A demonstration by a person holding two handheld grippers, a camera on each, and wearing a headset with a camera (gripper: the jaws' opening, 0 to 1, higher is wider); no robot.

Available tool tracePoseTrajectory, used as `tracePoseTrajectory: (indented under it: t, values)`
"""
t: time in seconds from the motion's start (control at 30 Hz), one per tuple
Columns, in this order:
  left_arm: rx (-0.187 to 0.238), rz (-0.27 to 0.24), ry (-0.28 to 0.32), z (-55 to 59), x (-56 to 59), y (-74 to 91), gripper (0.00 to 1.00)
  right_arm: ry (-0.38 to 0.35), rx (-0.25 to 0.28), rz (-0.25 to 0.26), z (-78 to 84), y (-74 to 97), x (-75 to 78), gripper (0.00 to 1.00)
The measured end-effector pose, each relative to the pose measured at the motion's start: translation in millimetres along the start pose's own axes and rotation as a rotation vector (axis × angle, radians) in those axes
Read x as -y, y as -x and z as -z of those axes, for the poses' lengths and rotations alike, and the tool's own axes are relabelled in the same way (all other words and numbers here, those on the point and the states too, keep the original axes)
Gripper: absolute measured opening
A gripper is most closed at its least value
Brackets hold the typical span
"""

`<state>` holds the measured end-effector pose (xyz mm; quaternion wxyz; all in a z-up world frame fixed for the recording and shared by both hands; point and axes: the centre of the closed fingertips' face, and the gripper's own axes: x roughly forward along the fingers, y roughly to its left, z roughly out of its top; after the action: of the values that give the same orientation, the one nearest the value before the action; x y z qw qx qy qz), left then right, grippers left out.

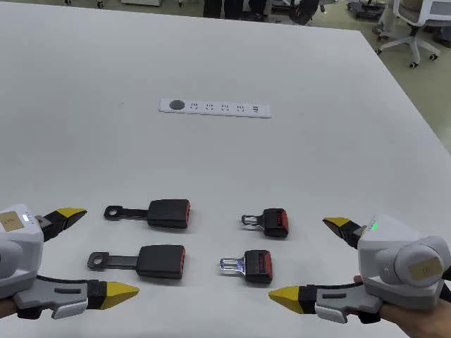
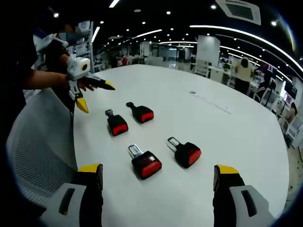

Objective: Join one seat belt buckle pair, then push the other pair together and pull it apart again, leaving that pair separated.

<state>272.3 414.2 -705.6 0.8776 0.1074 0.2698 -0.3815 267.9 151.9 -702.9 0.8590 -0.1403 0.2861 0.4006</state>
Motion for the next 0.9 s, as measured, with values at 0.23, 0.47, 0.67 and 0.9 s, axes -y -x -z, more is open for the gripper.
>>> tracePoseTrajectory:
  t: [0.23, 0.47, 0.67, 0.9]
  values:
    - [-0.001, -0.007, 0.004, 2.8, -5.4, 0.6, 1.00, 0.000, 0.004, 0.000, -0.6, -0.2, 1.2, 0.99]
    - [0.002, -0.015, 0.006, 1.8, -7.6, 1.2, 1.00, 0.001, 0.004, -0.004, -1.4, -2.0, 0.0, 0.99]
    - [0.003, -0.014, 0.006, 0.5, -4.2, 1.5, 1.00, 0.002, 0.003, -0.001, -1.2, -1.1, 0.9, 0.99]
    - [0.004, -0.015, 0.007, -0.1, -3.0, 1.9, 1.00, 0.000, 0.003, 0.001, -1.2, -0.6, 1.5, 0.99]
